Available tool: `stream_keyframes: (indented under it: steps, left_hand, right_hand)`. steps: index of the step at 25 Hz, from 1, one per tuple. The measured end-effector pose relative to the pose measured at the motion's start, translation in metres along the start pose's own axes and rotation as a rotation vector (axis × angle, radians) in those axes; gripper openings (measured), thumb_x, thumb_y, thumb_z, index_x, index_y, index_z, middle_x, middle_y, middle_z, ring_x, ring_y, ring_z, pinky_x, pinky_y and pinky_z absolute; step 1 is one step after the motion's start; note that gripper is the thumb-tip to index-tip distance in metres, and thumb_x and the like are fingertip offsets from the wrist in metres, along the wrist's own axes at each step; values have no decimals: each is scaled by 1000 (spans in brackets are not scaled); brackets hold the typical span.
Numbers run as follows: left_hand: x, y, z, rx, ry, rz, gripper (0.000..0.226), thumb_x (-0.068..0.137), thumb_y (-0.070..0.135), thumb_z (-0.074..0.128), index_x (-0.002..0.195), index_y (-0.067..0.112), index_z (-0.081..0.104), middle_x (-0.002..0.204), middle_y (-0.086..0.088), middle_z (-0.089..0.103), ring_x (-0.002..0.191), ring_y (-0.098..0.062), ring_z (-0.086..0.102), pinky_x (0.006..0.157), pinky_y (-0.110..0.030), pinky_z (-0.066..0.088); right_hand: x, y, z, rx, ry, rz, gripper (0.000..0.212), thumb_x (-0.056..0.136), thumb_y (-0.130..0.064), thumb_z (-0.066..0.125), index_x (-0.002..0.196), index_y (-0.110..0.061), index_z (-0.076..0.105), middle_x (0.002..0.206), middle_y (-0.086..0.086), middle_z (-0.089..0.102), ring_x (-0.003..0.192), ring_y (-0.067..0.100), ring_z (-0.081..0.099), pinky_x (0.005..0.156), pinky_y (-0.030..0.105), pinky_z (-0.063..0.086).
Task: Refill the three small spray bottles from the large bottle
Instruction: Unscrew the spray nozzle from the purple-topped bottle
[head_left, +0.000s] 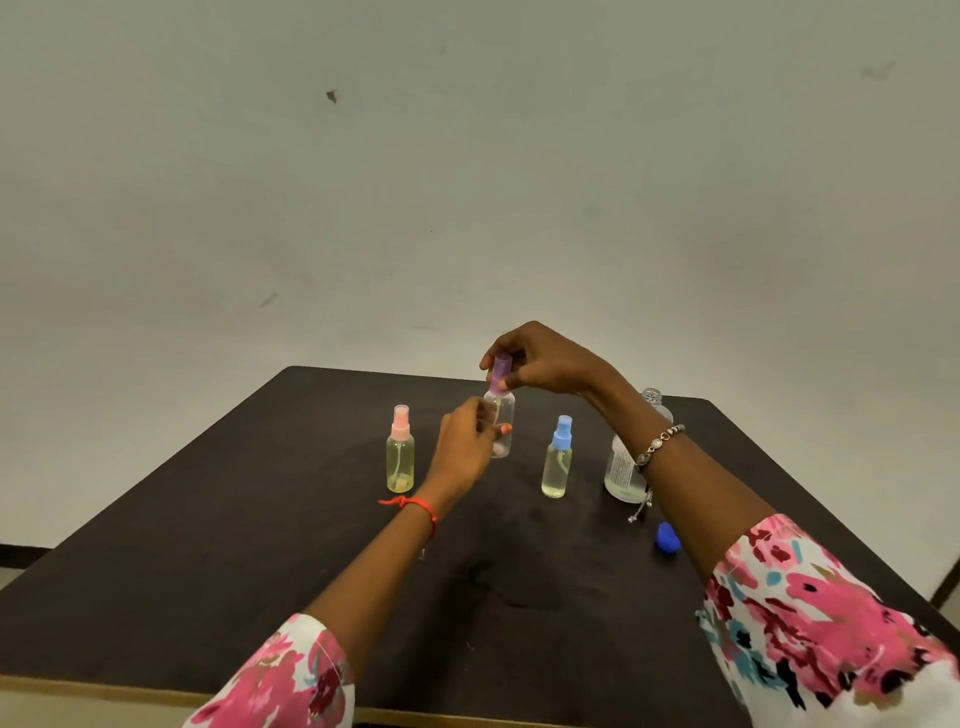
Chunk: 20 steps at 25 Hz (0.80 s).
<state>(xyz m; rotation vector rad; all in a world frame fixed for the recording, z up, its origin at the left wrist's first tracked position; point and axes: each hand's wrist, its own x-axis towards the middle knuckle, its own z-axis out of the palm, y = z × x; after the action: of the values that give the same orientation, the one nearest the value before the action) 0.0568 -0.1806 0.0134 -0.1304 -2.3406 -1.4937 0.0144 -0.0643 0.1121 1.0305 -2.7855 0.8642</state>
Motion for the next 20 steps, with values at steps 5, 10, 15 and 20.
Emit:
stream_keyframes:
  steps: [5,10,15,20]
  left_hand:
    - [-4,11,-7,42,-24,27,34,87,10,59,118,1,51,121,-16,58,105,-18,55,80,-18,42]
    - [-7,13,-11,93,-35,44,37,87,9,58,122,-1,49,124,-17,57,113,-26,56,86,-24,43]
    - [-11,8,-14,83,-14,43,32,88,6,56,119,-2,51,118,-18,59,108,-25,57,81,-22,42]
    - [-10,2,-14,108,-47,15,31,88,7,57,117,-2,51,121,-19,58,108,-26,58,84,-27,45]
  right_hand:
    - [0,-9,0,-138,38,109,39,76,-34,71,102,-6,61,91,4,60,76,13,56,60,17,44]
    - [-1,-18,-4,-194,-55,117,22,75,-15,73,93,-4,66,87,10,67,65,10,59,55,13,43]
    - [-2,-22,3,-236,-49,219,32,83,-34,64,81,-2,62,60,4,60,37,4,53,48,18,43]
    - [-7,-22,2,-191,-128,159,23,84,-16,64,100,0,65,66,-1,61,44,3,57,55,14,46]
